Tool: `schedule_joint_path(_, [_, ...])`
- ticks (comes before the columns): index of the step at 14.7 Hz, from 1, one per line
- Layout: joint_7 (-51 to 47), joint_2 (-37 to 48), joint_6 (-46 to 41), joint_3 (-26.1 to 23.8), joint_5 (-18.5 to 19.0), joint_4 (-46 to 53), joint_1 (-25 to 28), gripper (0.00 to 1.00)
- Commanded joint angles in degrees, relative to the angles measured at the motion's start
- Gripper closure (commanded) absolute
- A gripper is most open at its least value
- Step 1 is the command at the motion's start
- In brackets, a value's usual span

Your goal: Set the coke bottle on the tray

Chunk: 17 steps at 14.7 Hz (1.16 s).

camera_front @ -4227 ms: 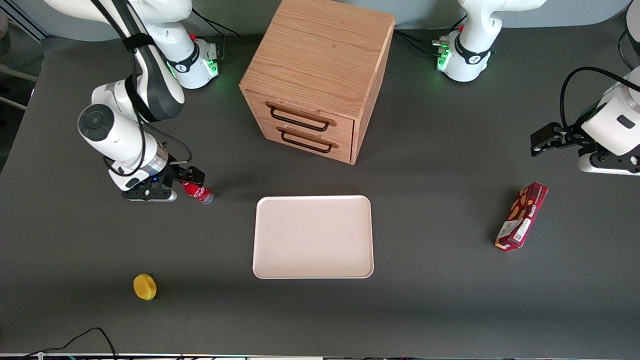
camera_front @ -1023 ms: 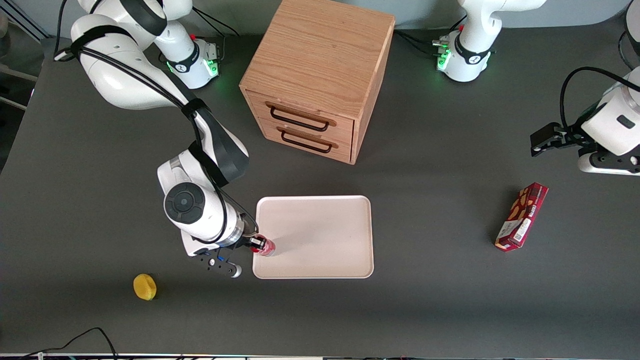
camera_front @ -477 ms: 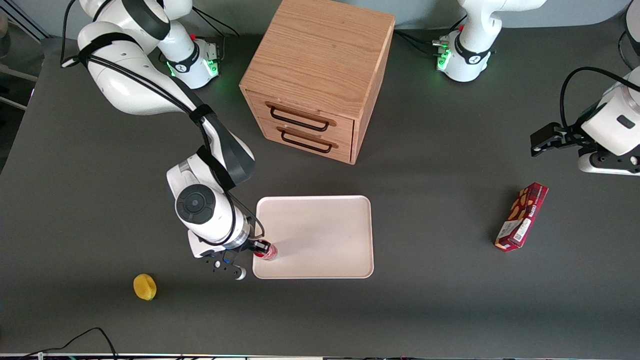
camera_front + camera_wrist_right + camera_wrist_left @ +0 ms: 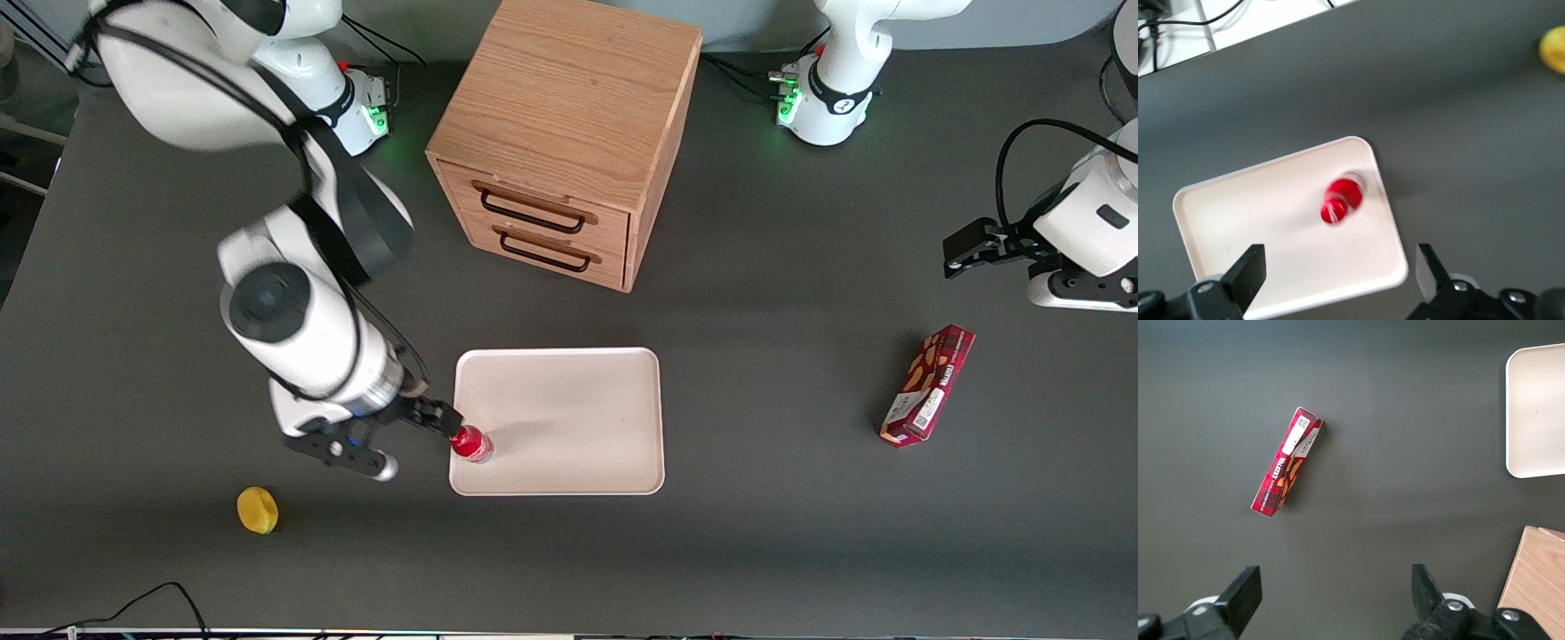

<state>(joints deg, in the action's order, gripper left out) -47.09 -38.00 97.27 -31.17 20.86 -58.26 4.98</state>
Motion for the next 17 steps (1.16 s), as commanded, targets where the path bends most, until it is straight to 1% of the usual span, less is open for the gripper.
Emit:
schedule_joint_path(1, [10.8, 13.2, -11.7, 0.8, -5.6, -4.2, -3.2, 0.0])
schedule_joint_path(2, [14.4, 17.0, -14.4, 2.5, -7.7, -6.1, -4.4, 0.0])
schedule_joint_path(3, [18.1, 22.0, -16.1, 6.1, -10.2, -9.6, -4.6, 0.0])
schedule_joint_path(4, [22.1, 27.5, -16.2, 10.9, -14.0, -14.2, -4.6, 0.0])
schedule_joint_path(5, [26.3, 33.3, -15.5, 15.7, -18.0, -20.5, -4.6, 0.0])
schedule_joint_path(6, [30.3, 38.6, -13.3, 20.0, -21.0, -27.0, -4.6, 0.0])
schedule_joint_path(7, [34.0, 44.3, -10.7, 23.1, -22.1, -34.7, -4.6, 0.0])
schedule_joint_path(9, [38.9, 52.9, -3.1, 26.9, -22.4, -48.6, -4.6, 0.0])
schedule_joint_path(10, [39.7, 54.7, -1.4, 27.8, -22.4, -52.2, -4.5, 0.0])
schedule_joint_path(14, [38.8, 53.0, -1.9, 27.6, -22.3, -49.9, -4.1, 0.0])
schedule_joint_path(17, [36.3, 50.8, -5.3, 27.0, -22.2, -45.7, -4.0, 0.0])
